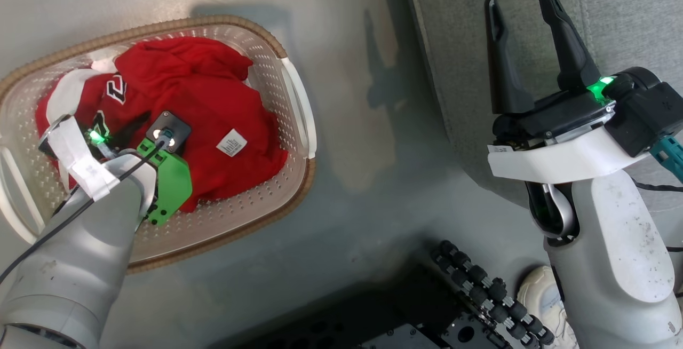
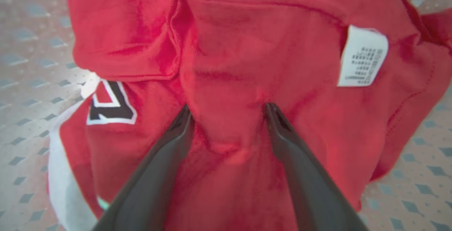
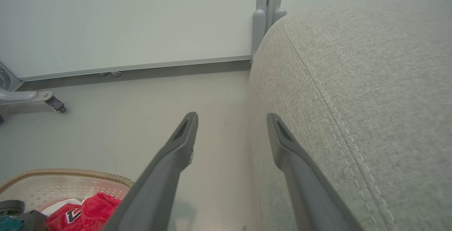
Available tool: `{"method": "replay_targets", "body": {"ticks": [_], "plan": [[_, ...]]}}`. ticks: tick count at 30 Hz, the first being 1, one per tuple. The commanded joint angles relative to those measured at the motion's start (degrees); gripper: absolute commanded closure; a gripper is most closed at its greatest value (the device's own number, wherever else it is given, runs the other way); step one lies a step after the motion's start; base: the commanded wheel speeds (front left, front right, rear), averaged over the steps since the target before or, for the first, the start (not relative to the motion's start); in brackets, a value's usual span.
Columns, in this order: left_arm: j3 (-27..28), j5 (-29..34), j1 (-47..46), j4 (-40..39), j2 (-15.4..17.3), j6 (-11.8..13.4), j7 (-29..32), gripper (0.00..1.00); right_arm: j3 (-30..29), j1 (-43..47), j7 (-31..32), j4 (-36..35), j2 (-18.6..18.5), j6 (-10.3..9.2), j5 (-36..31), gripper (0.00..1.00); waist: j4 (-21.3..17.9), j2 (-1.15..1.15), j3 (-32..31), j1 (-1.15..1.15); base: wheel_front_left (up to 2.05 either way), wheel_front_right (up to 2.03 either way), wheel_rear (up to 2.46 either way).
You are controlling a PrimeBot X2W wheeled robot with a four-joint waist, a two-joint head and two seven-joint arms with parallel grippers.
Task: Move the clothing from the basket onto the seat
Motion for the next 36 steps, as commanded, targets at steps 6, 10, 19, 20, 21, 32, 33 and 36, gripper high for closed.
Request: {"method": "replay_targets", "body": {"ticks": [6,10,19,20,21,32,33,36], "plan": [[-3.92,-2.87,-1.52,0.71,-0.28,-0.13,5.05,0.0,-0.2,0.15,-0.28,-0.49,-0.15,-0.02,0.17,0.0,-0.04,0.0,2.36,-0.01,0.0,0.0,0.0],[-6.09,-4.18,-2.13,0.85,-0.13,-0.13,6.91,0.63,-0.39,0.06,-0.28,-0.53,-0.15,-0.02,0.13,0.0,0.23,0.0,2.68,-0.01,0.0,0.0,0.0],[-9.49,-7.25,-2.55,0.19,-1.62,-0.13,4.34,1.0,-0.54,0.26,-0.28,-0.21,-0.15,-0.02,-0.7,0.0,1.33,0.0,0.27,-0.01,0.0,0.0,0.0],[-10.19,-7.36,-2.31,-0.04,-1.86,-0.13,3.48,1.0,-0.53,0.37,-0.28,-0.03,-0.15,-0.02,-0.82,0.0,1.55,0.0,-0.37,-0.01,0.0,0.0,0.0],[-10.65,-7.91,-1.94,-0.14,-2.08,-0.13,2.68,1.0,-0.49,0.53,-0.28,0.23,-0.16,-0.02,-0.99,0.0,1.78,0.0,-1.11,-0.01,0.0,0.0,0.0],[-13.9,-13.25,1.56,-1.83,-5.49,-0.13,-4.32,1.0,-0.89,2.89,-0.28,2.93,-0.17,-0.02,-2.87,0.0,5.6,0.0,-11.05,-0.01,0.0,0.0,0.0],[-14.13,-13.65,1.95,-2.24,-5.77,-0.13,-4.8,1.0,-0.92,3.1,-0.28,3.39,-0.17,-0.02,-3.08,0.0,6.05,0.0,-12.3,-0.01,0.0,0.0,0.0],[-14.78,-15.18,3.14,-3.67,-6.48,-0.13,-5.73,1.0,-1.04,3.9,-0.28,4.25,-0.17,-0.02,-3.63,0.0,7.18,0.0,-15.53,-0.01,0.0,0.0,0.0]]}}
